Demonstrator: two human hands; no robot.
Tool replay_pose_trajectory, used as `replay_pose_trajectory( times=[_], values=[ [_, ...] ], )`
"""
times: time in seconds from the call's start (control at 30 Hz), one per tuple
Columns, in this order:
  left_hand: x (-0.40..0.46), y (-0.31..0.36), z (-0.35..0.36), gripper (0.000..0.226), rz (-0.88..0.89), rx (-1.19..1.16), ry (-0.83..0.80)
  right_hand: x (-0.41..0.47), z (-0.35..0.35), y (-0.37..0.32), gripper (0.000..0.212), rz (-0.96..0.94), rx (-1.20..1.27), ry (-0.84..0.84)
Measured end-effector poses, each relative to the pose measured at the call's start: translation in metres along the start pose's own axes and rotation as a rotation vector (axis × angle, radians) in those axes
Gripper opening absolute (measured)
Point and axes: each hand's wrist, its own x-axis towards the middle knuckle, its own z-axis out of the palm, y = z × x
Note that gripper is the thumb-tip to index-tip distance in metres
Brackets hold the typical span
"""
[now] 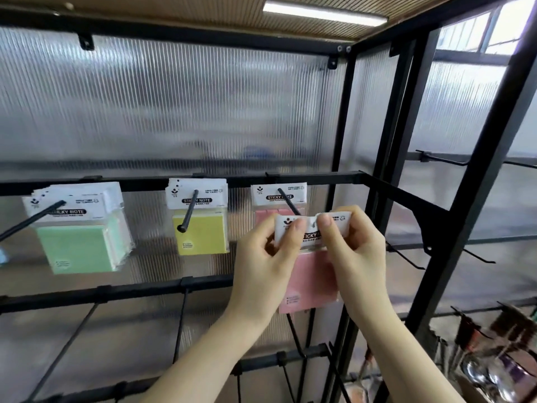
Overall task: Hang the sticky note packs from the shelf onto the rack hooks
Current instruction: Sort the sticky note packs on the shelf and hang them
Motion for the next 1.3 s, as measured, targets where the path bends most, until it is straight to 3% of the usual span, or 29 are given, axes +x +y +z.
replay_pose_trajectory(
  times=[0.13, 0.27, 0.53, 0.63, 0.77, 0.97, 1.13, 1.3],
  values=[
    [-0.005, -0.002, 0.004, 0.051, 0.039, 0.054, 0.074, 0.004, -0.003, 0.002, 0.017, 0.052, 0.055, -0.078],
    [-0.007, -0.002, 0.004, 0.046, 0.053, 0.069, 0.127, 0.004, -0.003, 0.002, 0.018, -0.011, 0.064, -0.094],
    [0.0, -0.012, 0.004, 0.035, -0.022, 0.117, 0.159, 0.009, -0.001, 0.014, 0.014, -0.033, 0.004, -0.137],
    [0.002, -0.024, 0.004, 0.012, -0.079, 0.201, 0.202, 0.012, -0.001, 0.025, 0.008, 0.031, -0.004, -0.123],
    [0.006, -0.038, 0.0, 0.031, -0.115, 0.397, 0.268, 0.02, -0.001, 0.041, 0.023, 0.109, -0.062, -0.105],
    [0.012, -0.058, -0.002, 0.032, -0.176, 0.501, 0.279, 0.029, 0.0, 0.068, 0.033, 0.244, -0.171, -0.154],
    [0.006, -0.08, -0.001, 0.037, -0.353, 0.55, 0.21, 0.031, 0.008, 0.087, 0.035, 0.335, -0.236, -0.196],
    [-0.012, -0.092, -0.002, 0.026, -0.499, 0.579, 0.169, 0.02, 0.009, 0.104, 0.023, 0.473, -0.328, -0.28]
  ],
)
